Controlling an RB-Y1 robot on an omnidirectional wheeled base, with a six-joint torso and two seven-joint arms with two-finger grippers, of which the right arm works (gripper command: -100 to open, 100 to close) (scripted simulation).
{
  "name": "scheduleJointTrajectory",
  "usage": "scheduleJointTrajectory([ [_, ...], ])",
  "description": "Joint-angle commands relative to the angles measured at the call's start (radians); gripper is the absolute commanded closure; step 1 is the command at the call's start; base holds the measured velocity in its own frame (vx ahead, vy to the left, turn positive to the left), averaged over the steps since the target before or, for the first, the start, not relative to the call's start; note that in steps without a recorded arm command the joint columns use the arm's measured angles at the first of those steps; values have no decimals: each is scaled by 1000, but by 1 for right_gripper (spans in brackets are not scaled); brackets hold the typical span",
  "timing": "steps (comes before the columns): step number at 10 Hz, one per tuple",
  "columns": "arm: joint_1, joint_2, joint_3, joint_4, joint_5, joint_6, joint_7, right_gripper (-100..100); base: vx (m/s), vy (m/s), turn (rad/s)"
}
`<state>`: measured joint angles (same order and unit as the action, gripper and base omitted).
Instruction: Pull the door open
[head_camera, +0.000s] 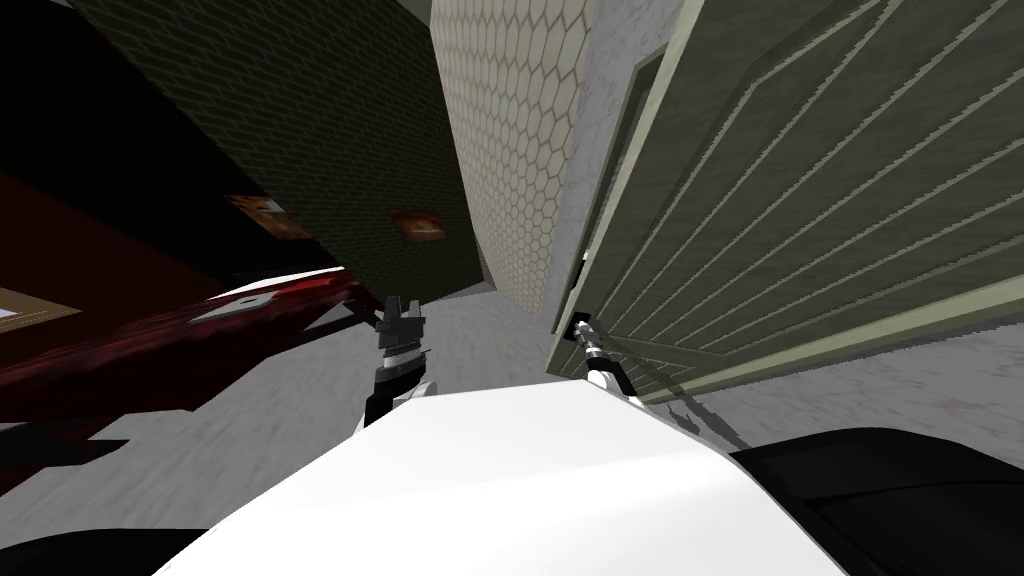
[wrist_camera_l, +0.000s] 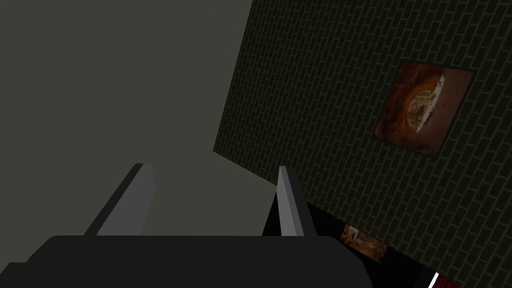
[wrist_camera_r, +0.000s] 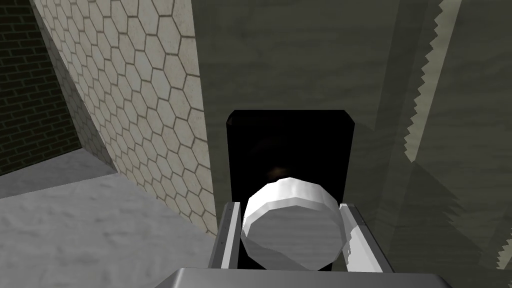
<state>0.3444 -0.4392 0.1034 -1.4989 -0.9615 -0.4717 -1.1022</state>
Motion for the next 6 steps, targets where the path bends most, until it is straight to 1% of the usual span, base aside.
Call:
scheduleJointTrajectory([
  [1, 5, -13, 10, -4, 3, -7, -12, 100, -119, -11, 110],
  [4, 13, -38, 31, -10, 8, -22, -35, 100, -218, -50, 133],
  [5, 18, -52, 42, -14, 11, -30, -48, 100, -272, -55, 144],
  [6, 22, -62, 50, -17, 13, -36, -57, 100, -246, -24, 172],
])
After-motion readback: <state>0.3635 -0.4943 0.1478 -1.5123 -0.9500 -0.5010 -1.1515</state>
